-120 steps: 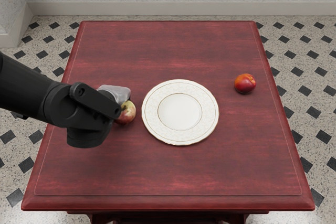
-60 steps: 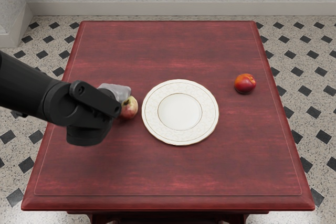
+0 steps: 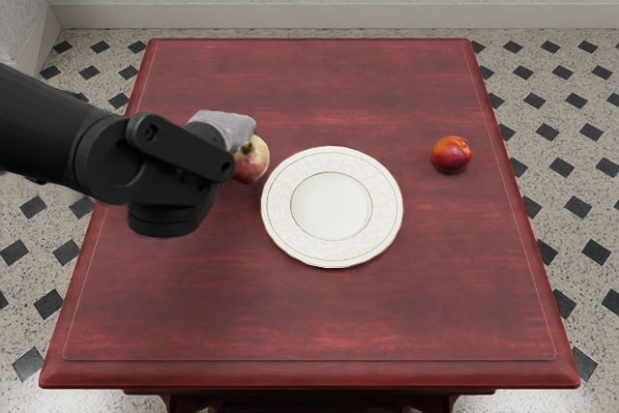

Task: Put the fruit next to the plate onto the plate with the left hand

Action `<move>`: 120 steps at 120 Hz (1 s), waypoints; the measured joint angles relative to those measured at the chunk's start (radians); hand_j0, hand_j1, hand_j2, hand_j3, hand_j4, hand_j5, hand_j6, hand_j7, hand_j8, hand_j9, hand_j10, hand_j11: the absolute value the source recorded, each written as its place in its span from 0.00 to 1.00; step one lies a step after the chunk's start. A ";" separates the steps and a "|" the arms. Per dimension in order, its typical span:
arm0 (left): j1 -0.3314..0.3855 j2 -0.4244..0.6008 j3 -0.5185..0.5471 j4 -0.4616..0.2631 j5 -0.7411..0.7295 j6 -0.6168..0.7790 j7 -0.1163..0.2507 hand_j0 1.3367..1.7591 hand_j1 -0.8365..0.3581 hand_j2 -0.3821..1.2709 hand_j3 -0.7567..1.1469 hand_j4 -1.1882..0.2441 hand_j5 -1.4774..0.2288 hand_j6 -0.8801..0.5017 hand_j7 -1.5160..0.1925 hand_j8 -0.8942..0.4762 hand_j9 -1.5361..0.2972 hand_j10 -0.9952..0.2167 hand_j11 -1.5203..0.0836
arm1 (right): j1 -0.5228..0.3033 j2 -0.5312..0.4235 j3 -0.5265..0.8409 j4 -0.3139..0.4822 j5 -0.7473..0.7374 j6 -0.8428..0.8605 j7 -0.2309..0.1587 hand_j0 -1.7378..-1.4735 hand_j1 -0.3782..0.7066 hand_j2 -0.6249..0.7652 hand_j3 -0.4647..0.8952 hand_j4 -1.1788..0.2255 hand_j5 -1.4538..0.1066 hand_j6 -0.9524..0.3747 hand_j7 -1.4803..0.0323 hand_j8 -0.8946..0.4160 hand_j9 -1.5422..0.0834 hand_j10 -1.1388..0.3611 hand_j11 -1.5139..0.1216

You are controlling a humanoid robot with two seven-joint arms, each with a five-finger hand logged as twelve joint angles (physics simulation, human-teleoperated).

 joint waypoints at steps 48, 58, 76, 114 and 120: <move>-0.045 0.000 -0.108 -0.009 -0.030 -0.017 -0.009 0.74 0.41 0.29 0.40 0.70 0.33 0.43 0.35 0.19 0.34 0.30 0.37 | 0.000 0.000 0.000 0.000 0.000 0.000 0.000 0.30 0.06 0.45 0.34 0.82 0.91 0.70 0.96 0.66 0.93 0.74 0.91; -0.043 0.000 -0.129 -0.011 -0.037 -0.030 -0.019 0.74 0.41 0.29 0.40 0.70 0.33 0.43 0.35 0.19 0.34 0.30 0.37 | 0.000 0.000 0.000 0.000 0.000 0.000 0.000 0.30 0.06 0.45 0.34 0.82 0.91 0.70 0.96 0.66 0.93 0.74 0.91; -0.037 0.000 -0.175 -0.013 -0.051 -0.065 -0.040 0.74 0.41 0.29 0.40 0.70 0.33 0.42 0.35 0.19 0.34 0.30 0.37 | 0.000 0.000 0.000 0.000 0.000 0.000 0.000 0.30 0.06 0.45 0.34 0.82 0.91 0.70 0.96 0.66 0.93 0.74 0.91; -0.035 0.000 -0.221 -0.004 -0.063 -0.154 -0.068 0.74 0.52 0.28 0.40 0.67 0.46 0.42 0.48 0.29 0.45 0.42 0.51 | 0.000 0.000 0.000 0.000 0.000 0.000 0.000 0.30 0.06 0.45 0.34 0.82 0.91 0.70 0.96 0.66 0.93 0.74 0.91; -0.035 0.000 -0.222 -0.002 -0.064 -0.166 -0.068 0.75 0.57 0.27 0.40 0.66 0.51 0.43 0.53 0.33 0.50 0.46 0.56 | 0.000 0.000 0.000 0.000 0.000 0.000 0.000 0.30 0.06 0.45 0.34 0.82 0.91 0.70 0.96 0.66 0.93 0.74 0.91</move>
